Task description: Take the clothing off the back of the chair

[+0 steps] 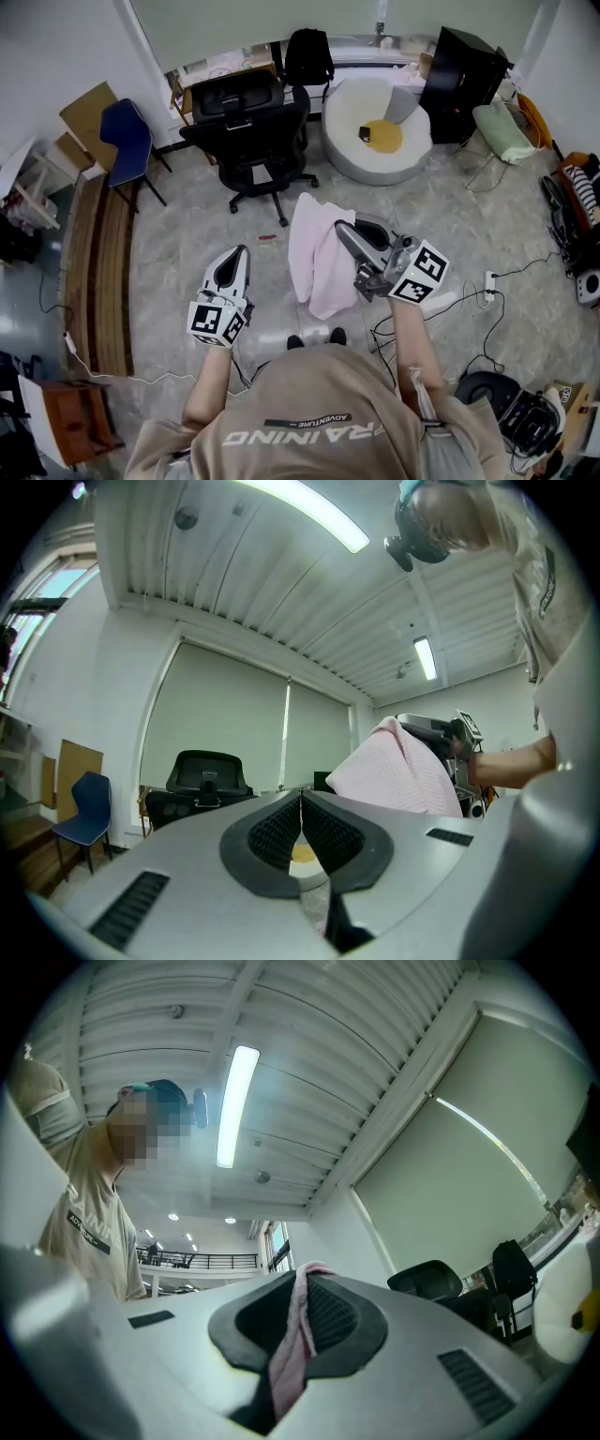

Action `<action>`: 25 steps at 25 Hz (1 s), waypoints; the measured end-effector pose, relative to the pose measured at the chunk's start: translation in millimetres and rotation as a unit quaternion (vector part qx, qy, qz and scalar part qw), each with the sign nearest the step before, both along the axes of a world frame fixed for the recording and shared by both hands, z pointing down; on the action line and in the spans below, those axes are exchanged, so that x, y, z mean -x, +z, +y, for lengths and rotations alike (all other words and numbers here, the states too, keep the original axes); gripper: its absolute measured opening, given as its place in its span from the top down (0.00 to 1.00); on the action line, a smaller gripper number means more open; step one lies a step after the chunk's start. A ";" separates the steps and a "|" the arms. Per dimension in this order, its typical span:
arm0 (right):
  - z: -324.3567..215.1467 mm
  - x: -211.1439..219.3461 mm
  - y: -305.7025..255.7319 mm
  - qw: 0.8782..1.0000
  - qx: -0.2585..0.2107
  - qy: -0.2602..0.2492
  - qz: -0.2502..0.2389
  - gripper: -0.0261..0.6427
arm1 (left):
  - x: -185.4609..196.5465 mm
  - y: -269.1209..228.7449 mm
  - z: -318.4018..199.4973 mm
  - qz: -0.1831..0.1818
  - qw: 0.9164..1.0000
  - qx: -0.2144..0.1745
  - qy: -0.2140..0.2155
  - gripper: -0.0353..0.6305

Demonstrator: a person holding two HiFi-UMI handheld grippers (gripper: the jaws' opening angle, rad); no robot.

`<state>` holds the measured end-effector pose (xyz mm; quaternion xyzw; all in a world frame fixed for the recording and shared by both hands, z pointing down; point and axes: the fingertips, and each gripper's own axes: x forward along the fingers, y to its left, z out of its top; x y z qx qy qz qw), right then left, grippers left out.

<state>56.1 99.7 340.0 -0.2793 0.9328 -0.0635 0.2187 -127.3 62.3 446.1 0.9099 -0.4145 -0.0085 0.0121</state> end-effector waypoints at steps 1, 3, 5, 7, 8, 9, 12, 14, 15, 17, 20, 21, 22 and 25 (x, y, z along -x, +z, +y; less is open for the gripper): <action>0.4 0.2 0.1 1.000 0.000 0.000 -0.002 0.89 | 0.5 0.5 -0.6 0.000 1.000 0.001 0.001 0.93; 0.2 0.2 0.7 1.000 0.003 0.001 -0.007 0.89 | 0.3 1.8 -2.5 0.001 1.000 0.004 0.003 0.93; -1.5 -0.8 2.6 1.000 0.008 0.001 -0.010 0.89 | -1.9 3.1 -4.5 0.001 1.000 0.008 0.005 0.93; -3.2 -1.6 5.5 1.000 0.013 0.000 -0.006 0.89 | -5.2 4.8 -6.1 0.000 1.000 0.010 0.007 0.93; -3.3 -1.5 6.8 1.000 0.014 -0.001 -0.004 0.89 | -6.3 5.5 -6.6 0.001 1.000 0.011 0.008 0.93; -2.9 -1.2 7.8 1.000 0.015 -0.002 -0.002 0.89 | -7.1 5.9 -7.0 0.003 1.000 0.011 0.009 0.93; -2.2 -0.2 7.9 1.000 0.014 -0.003 0.000 0.89 | -8.0 4.9 -8.9 0.006 1.000 0.011 0.010 0.93; -3.0 0.3 6.5 1.000 0.012 -0.005 0.002 0.89 | -8.7 3.0 -11.3 0.005 1.000 0.010 0.011 0.93; -3.3 0.4 6.3 1.000 0.012 -0.005 0.004 0.89 | -9.1 2.4 -12.4 0.005 1.000 0.009 0.011 0.93; -3.5 0.6 6.9 1.000 0.011 -0.006 0.008 0.89 | -9.7 2.0 -13.8 0.006 1.000 0.008 0.011 0.93; -3.7 0.5 9.2 1.000 0.010 -0.007 0.011 0.89 | -11.0 3.5 -14.2 0.005 1.000 0.008 0.012 0.93; -3.6 0.4 10.3 1.000 0.010 -0.007 0.012 0.89 | -11.3 4.5 -13.8 0.005 1.000 0.009 0.013 0.93; -3.4 0.4 11.2 1.000 0.011 -0.007 0.012 0.89 | -11.4 5.2 -13.1 0.005 1.000 0.009 0.013 0.93; -3.0 0.1 12.1 1.000 0.011 -0.008 0.011 0.89 | -9.7 5.6 -10.5 0.003 1.000 0.010 0.010 0.93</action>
